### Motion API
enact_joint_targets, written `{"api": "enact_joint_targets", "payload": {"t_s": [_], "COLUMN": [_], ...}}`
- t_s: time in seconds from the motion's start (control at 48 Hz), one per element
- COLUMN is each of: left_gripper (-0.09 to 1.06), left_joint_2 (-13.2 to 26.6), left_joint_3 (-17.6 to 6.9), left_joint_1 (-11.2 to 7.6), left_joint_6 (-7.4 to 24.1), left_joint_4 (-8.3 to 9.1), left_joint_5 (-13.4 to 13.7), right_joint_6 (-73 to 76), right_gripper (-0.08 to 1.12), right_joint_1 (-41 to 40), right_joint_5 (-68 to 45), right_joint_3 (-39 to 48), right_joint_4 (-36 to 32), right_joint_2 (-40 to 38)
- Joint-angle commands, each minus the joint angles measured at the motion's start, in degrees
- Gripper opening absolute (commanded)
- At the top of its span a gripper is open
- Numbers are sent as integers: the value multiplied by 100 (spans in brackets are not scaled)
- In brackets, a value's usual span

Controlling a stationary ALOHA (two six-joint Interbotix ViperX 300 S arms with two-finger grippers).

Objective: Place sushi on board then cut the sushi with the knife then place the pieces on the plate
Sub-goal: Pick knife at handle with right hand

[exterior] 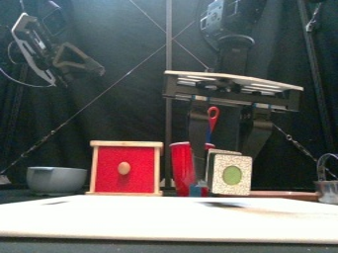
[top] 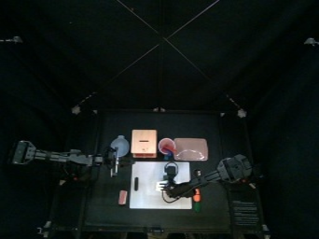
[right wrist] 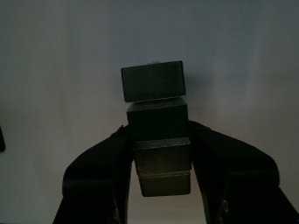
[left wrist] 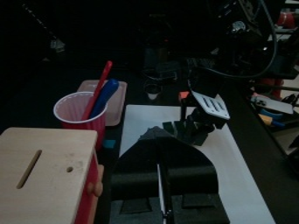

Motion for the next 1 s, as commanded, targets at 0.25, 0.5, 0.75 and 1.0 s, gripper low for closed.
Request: {"api": "enact_joint_targets", "payload": {"t_s": [0.25, 0.5, 0.75, 1.0], "left_gripper": [-2, -2, -2, -2], "left_joint_2": [0, 0, 0, 0], "left_joint_3": [0, 53, 53, 62], "left_joint_1": [9, 70, 105, 105], "left_joint_6": [0, 9, 0, 0], "left_joint_4": [35, 44, 44, 44], "left_joint_5": [-26, -26, -26, -26], "right_joint_6": [-53, -79, -114, -141], "right_gripper": [72, 84, 84, 84], "right_joint_1": [-114, -149, -176, -132], "right_joint_5": [0, 0, 9, 149], "right_joint_3": [-193, -229, -325, -185], "right_joint_4": [193, 246, 193, -9], "right_joint_2": [-18, 44, 9, -431]}}
